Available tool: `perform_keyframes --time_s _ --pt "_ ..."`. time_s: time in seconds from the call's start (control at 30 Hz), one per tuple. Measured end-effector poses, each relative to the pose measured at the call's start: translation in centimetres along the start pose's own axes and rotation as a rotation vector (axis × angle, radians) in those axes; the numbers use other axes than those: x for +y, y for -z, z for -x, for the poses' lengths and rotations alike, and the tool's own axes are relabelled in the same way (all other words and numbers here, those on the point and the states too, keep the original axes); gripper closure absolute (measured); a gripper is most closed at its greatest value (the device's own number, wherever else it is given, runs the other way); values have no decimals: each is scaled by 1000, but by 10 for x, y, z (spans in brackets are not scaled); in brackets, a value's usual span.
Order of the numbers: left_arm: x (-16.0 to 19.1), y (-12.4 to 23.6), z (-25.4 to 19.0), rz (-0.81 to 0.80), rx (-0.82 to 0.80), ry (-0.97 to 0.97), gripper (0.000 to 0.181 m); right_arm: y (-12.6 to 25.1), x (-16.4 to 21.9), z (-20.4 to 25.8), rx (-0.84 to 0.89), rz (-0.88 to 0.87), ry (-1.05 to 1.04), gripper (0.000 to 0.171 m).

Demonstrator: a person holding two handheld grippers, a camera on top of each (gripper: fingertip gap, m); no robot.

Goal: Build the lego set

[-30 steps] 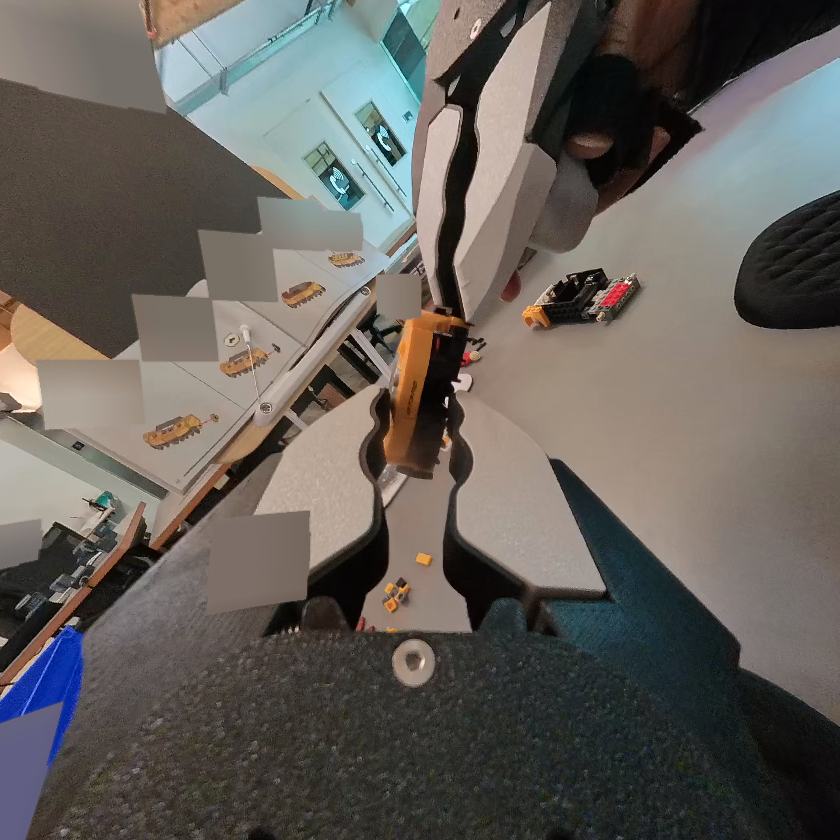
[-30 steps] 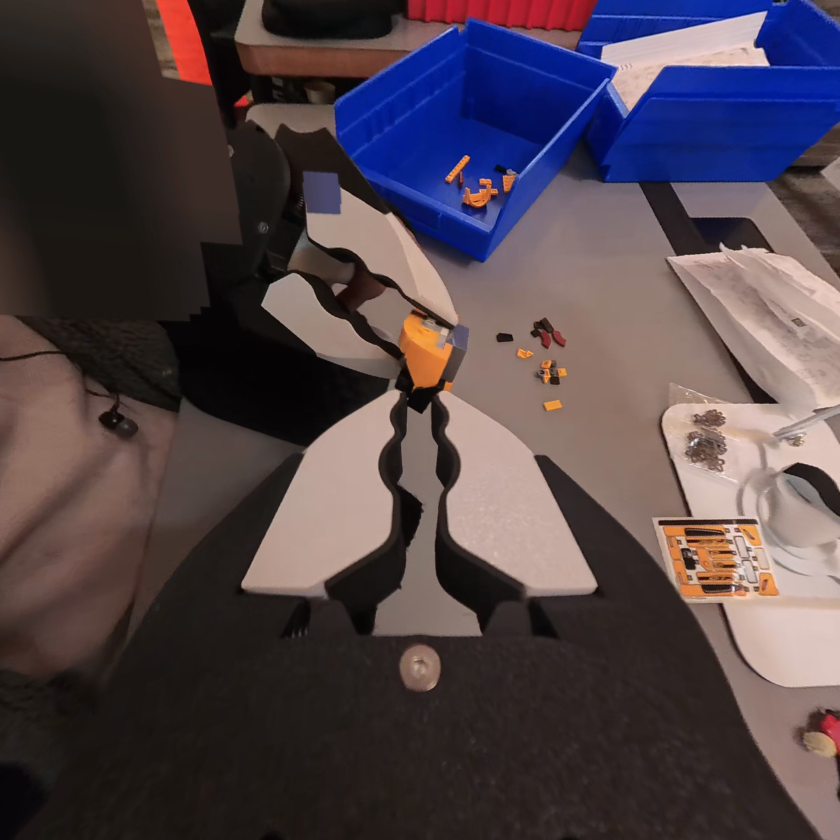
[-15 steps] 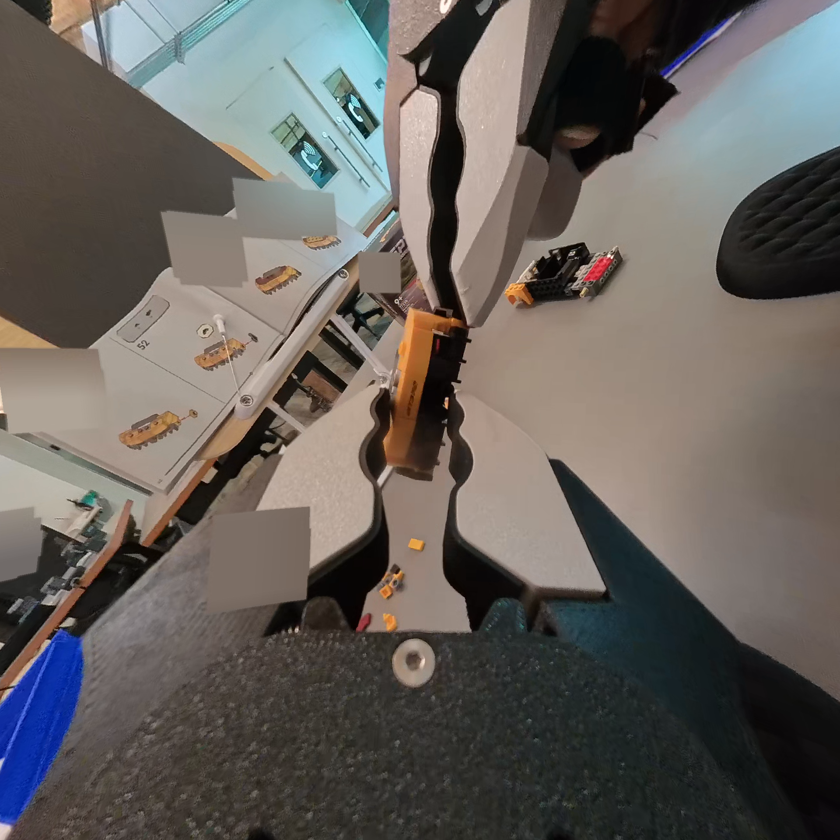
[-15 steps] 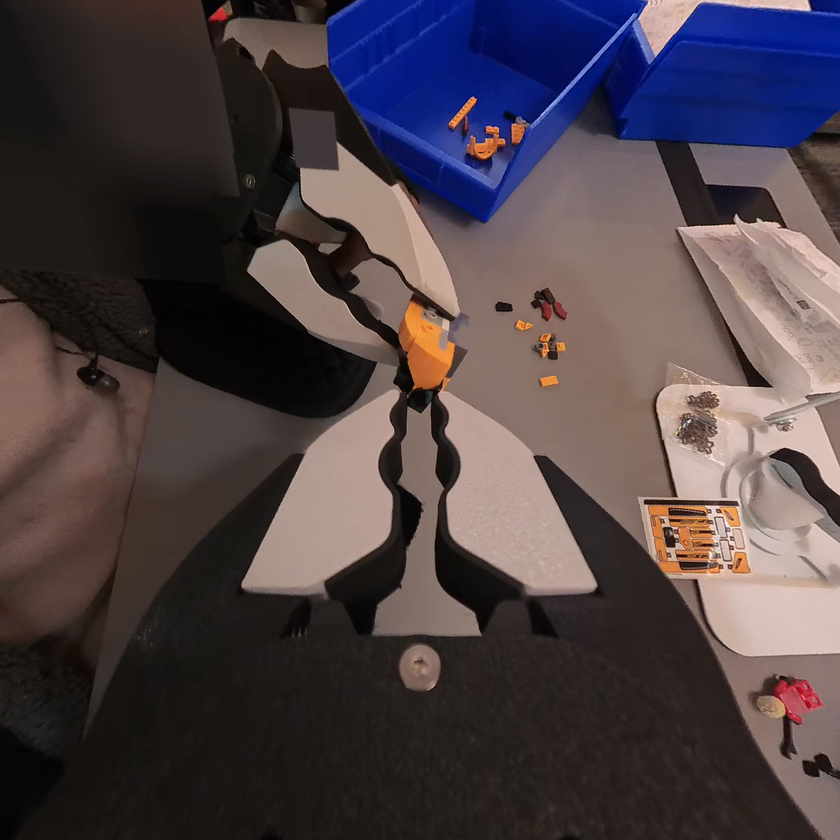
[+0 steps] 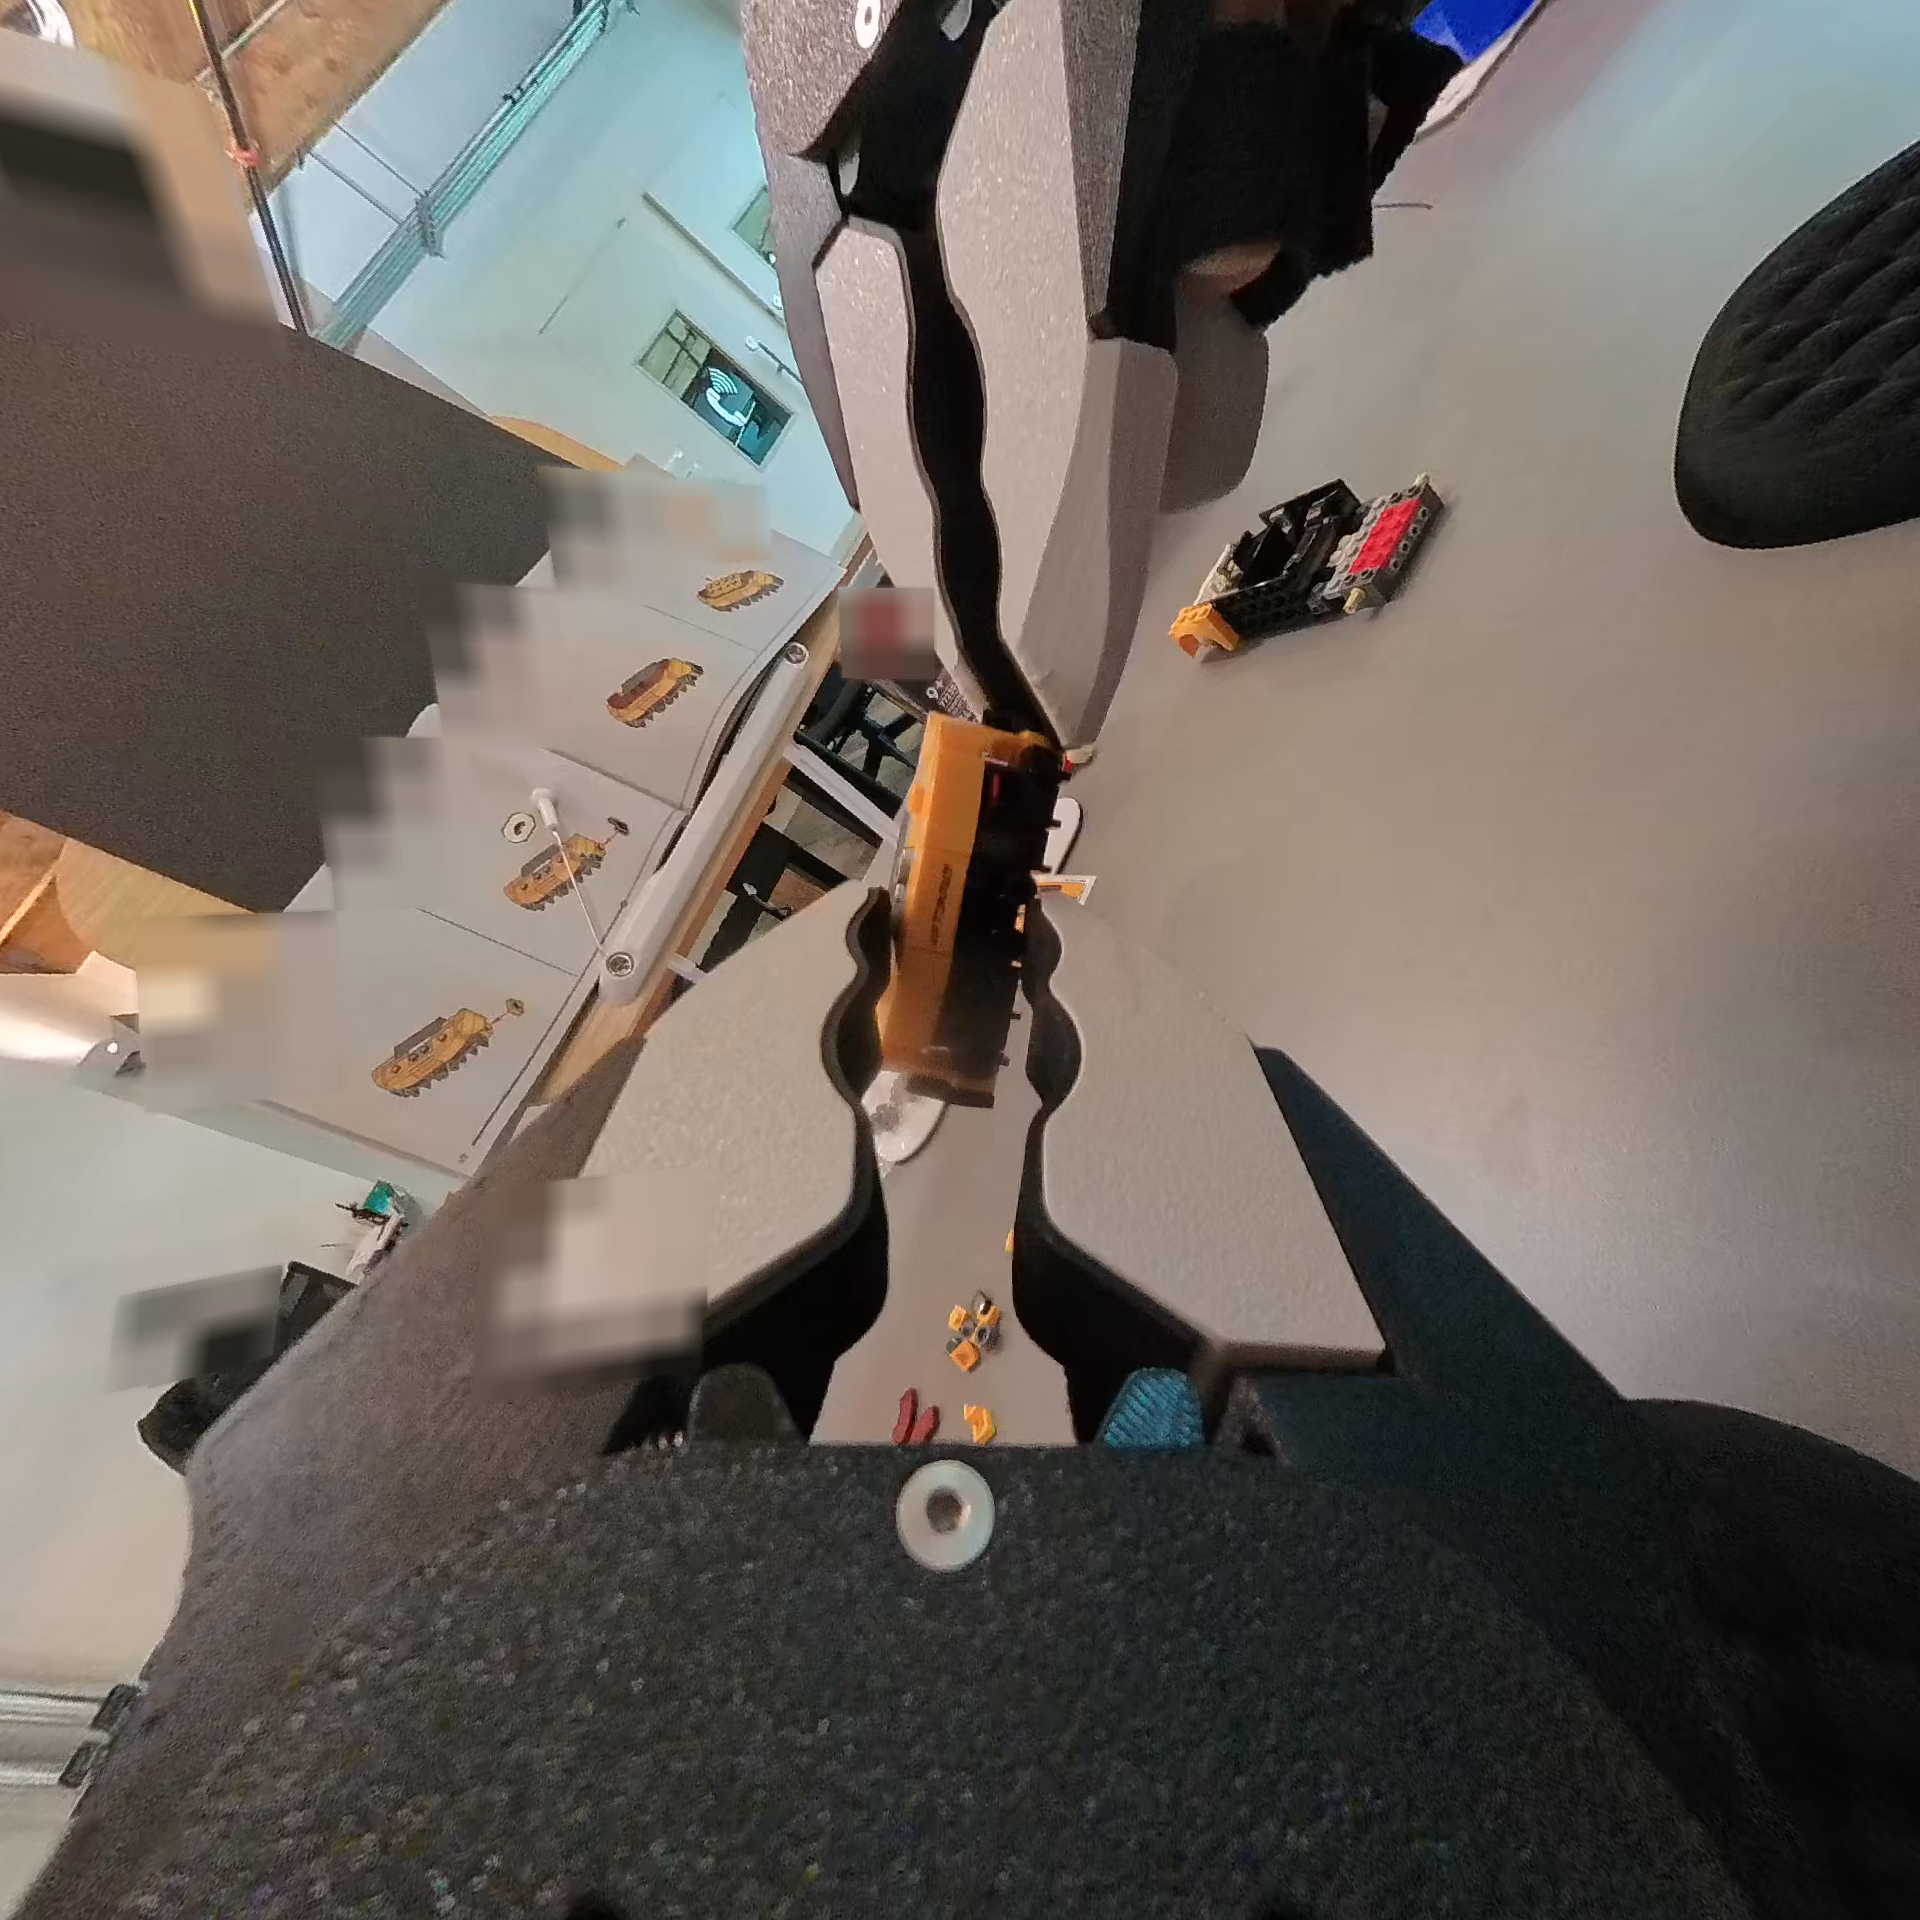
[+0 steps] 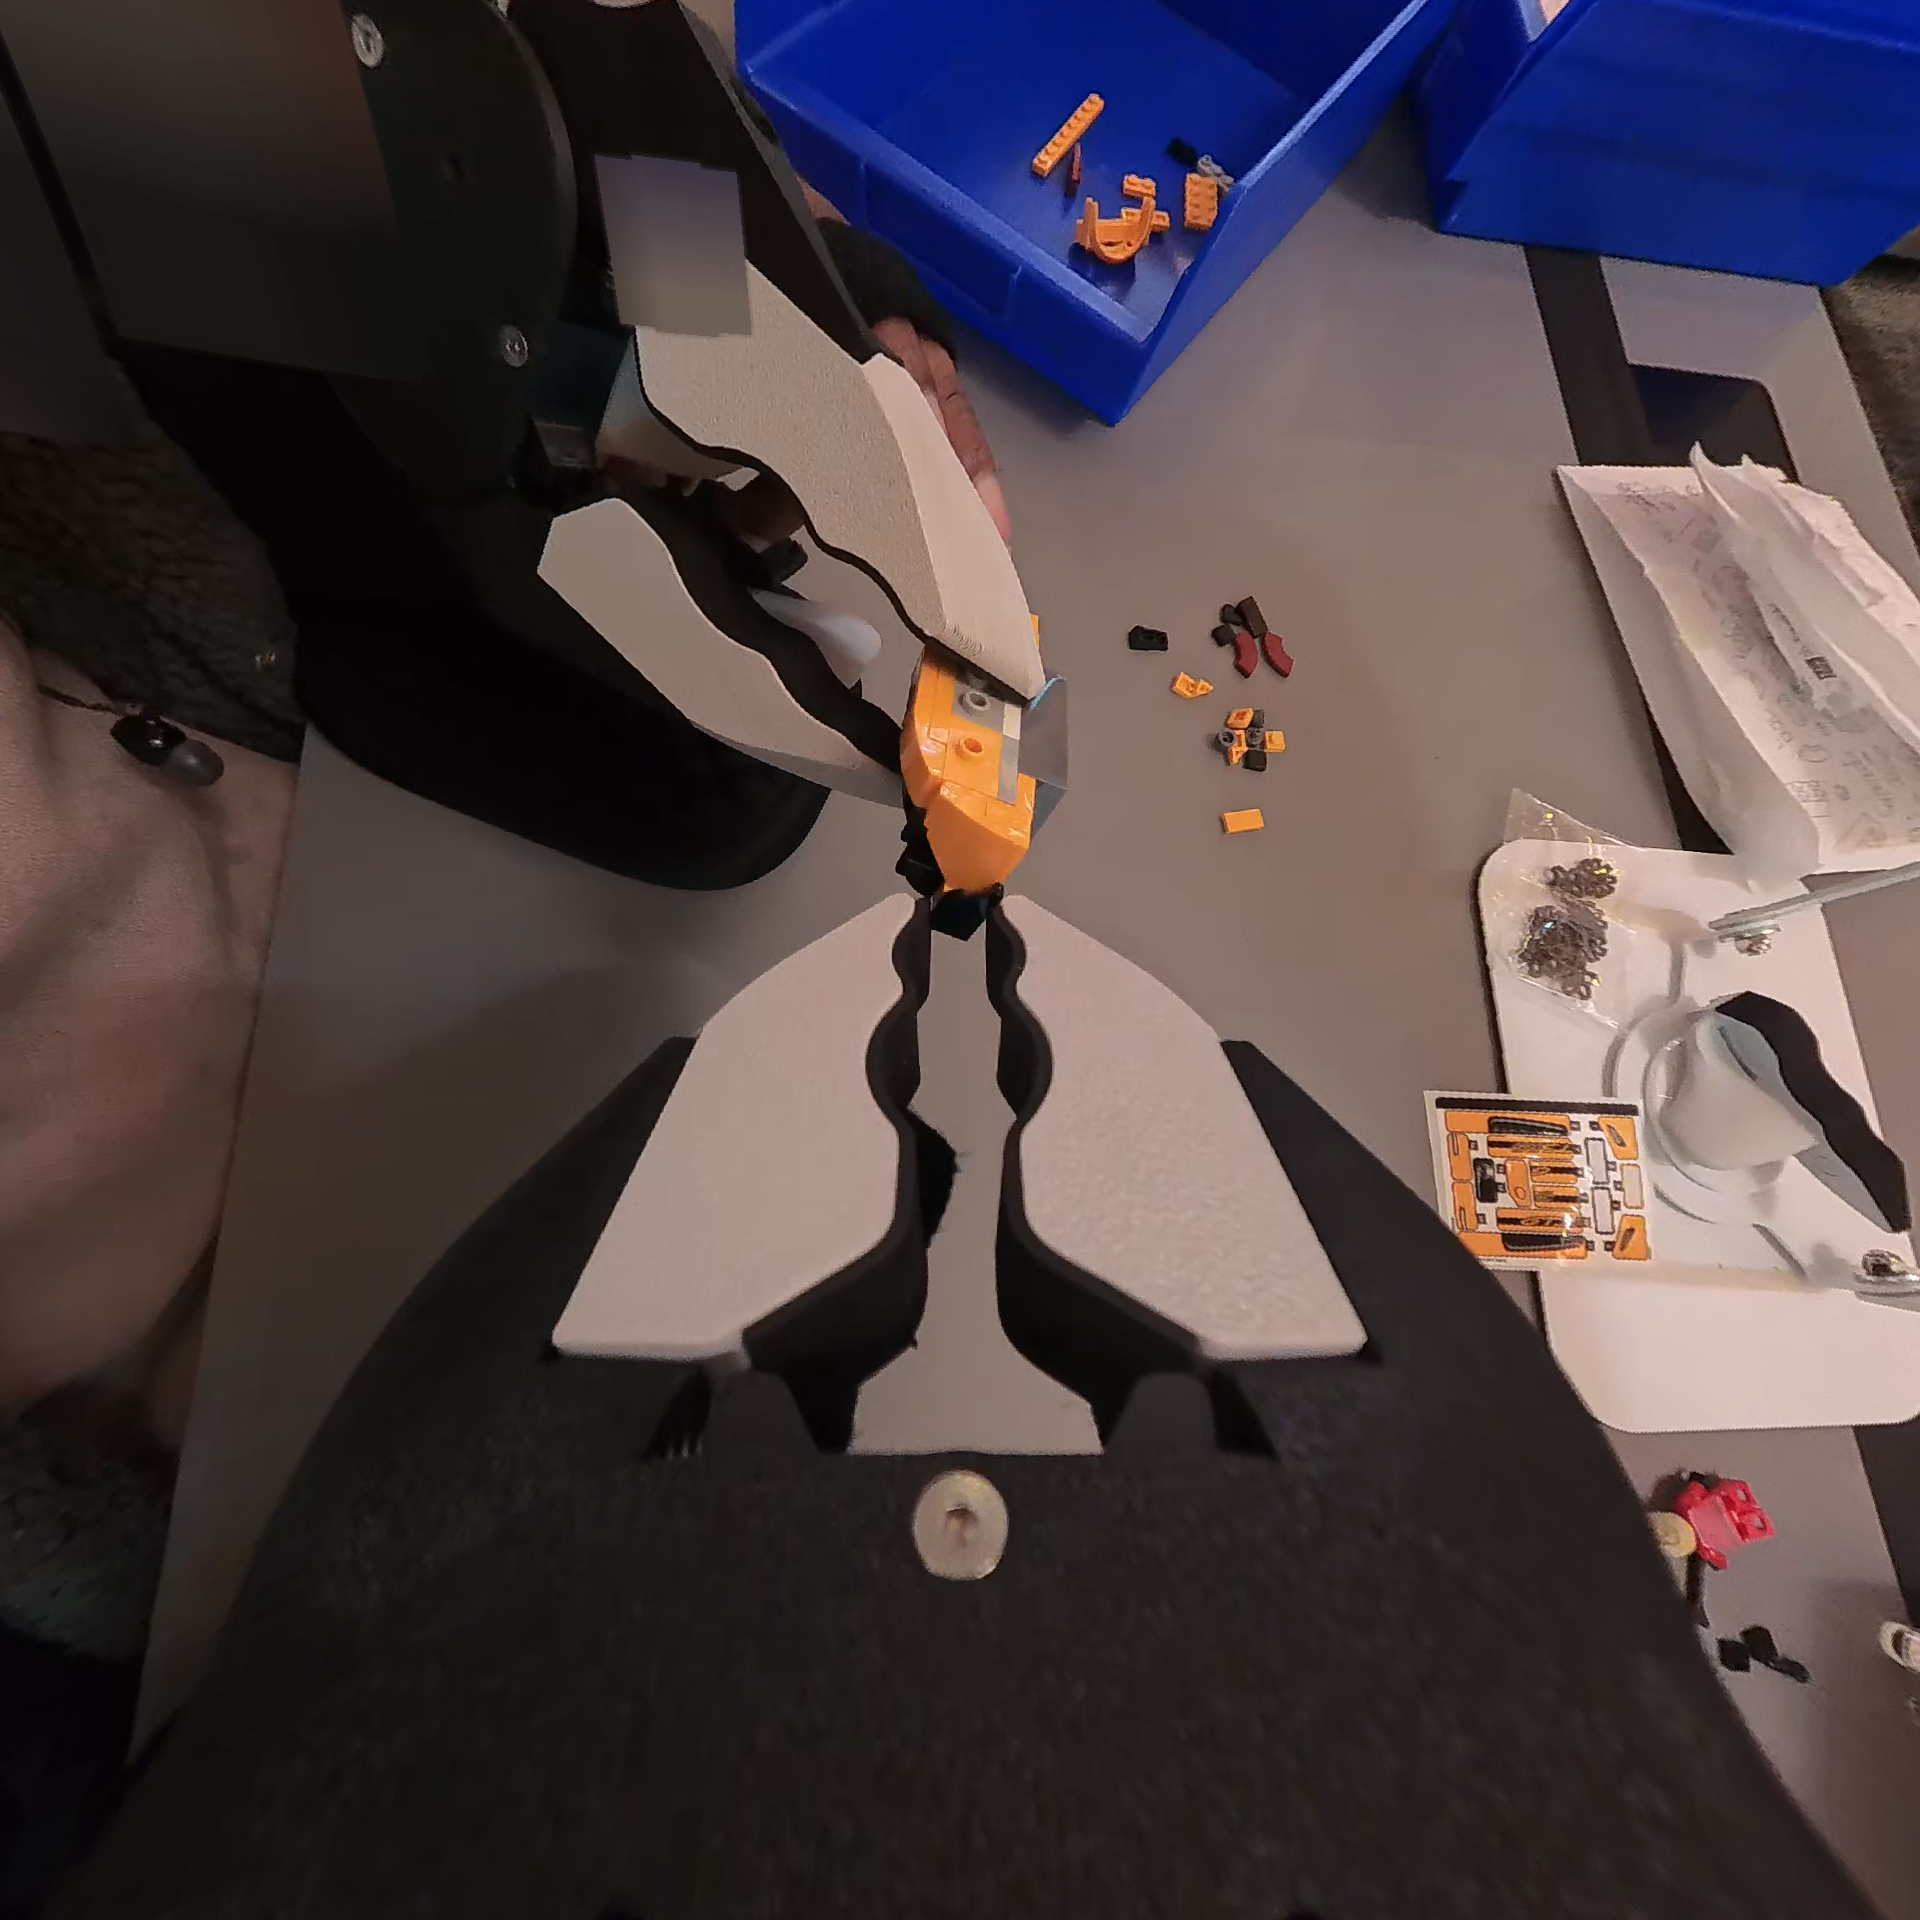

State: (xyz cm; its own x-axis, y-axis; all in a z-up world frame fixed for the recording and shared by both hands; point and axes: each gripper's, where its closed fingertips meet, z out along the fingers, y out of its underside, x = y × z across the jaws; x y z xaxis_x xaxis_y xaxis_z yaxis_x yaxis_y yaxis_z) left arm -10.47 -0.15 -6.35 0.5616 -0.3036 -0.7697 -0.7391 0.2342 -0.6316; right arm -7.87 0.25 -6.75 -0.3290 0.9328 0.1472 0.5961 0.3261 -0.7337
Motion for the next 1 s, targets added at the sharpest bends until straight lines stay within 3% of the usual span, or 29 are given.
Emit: perform_keyframes --time_s 0.4,1.0 --pt "-5 2 5 -40 -33 26 157 6 -8 1 -20 -76 -47 161" --pt "-1 -3 -7 -41 49 109 157 3 2 4 1 17 18 161"
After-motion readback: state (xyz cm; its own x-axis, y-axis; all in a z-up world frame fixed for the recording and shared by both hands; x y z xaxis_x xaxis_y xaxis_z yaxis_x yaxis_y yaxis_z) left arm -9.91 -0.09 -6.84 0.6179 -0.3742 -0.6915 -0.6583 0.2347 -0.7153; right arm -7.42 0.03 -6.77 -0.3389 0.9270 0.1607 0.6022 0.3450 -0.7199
